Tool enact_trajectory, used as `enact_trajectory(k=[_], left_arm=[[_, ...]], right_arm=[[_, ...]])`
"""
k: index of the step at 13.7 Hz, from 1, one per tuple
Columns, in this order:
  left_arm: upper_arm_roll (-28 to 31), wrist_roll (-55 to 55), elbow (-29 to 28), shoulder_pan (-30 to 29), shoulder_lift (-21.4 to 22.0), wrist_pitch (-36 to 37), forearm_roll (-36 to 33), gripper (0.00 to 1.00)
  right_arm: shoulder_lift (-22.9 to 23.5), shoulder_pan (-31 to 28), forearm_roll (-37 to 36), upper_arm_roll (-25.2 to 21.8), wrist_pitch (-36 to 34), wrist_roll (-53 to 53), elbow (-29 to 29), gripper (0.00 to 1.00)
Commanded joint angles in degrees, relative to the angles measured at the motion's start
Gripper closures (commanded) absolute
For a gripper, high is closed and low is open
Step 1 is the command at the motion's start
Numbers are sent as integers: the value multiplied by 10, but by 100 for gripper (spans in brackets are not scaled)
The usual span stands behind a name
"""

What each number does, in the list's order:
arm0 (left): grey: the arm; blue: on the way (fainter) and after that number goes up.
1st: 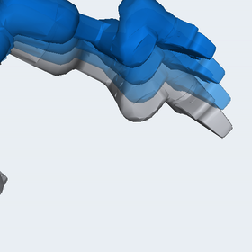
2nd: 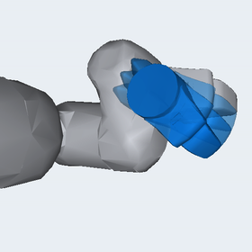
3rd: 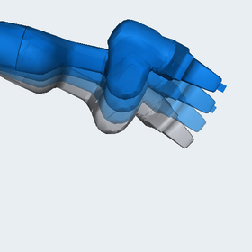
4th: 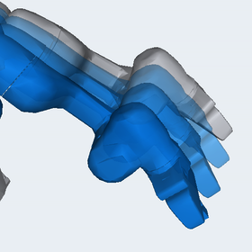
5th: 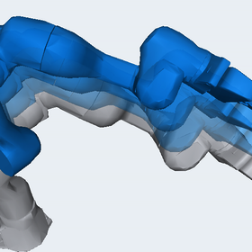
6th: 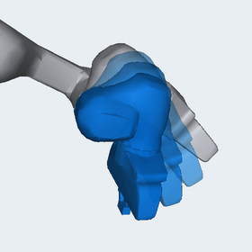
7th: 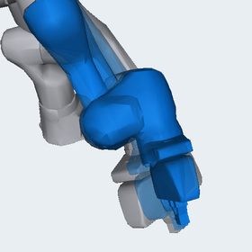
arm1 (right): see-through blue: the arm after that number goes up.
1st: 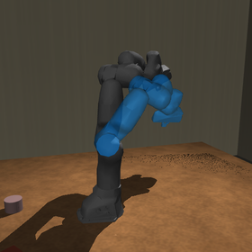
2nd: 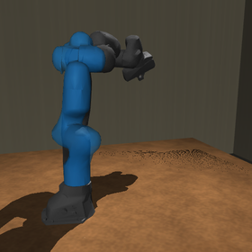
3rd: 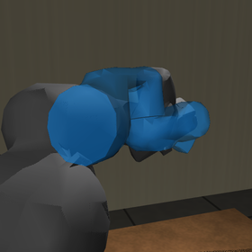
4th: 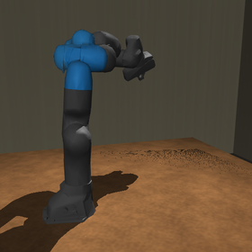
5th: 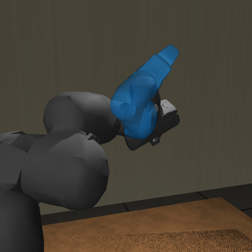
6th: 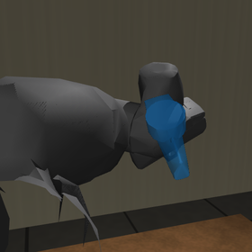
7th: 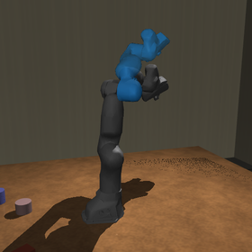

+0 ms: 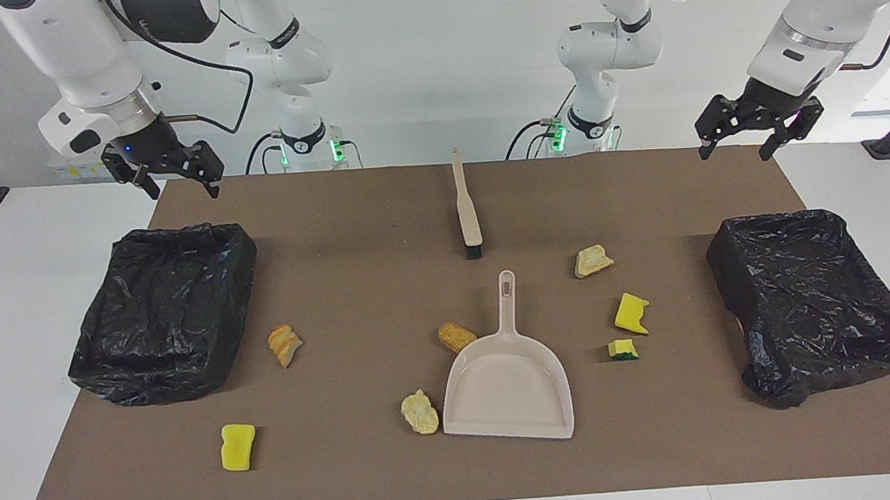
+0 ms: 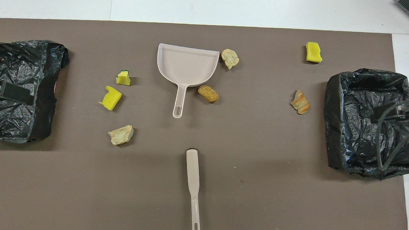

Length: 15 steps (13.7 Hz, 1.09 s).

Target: Sweep and dump trash in bin

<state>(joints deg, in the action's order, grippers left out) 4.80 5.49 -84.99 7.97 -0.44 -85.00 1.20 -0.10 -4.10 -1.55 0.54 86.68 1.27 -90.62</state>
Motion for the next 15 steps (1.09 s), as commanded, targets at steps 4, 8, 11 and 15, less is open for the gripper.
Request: enact_trajectory(k=[4, 8, 11, 15], left_arm=[[0, -6, -3, 5, 7, 1, -11, 0], [2, -7, -4, 4, 7, 7, -11, 0], [2, -5, -5, 4, 8, 8, -11, 0], [2, -8, -8, 4, 8, 2, -10, 0]], right_arm=[[-2, -3, -10, 2, 1, 11, 3, 0], [-8, -9, -13, 2, -6, 14, -6, 0], [-13, -6, -12, 2, -8, 12, -16, 0], [-9, 0, -14, 3, -13, 8, -9, 0]])
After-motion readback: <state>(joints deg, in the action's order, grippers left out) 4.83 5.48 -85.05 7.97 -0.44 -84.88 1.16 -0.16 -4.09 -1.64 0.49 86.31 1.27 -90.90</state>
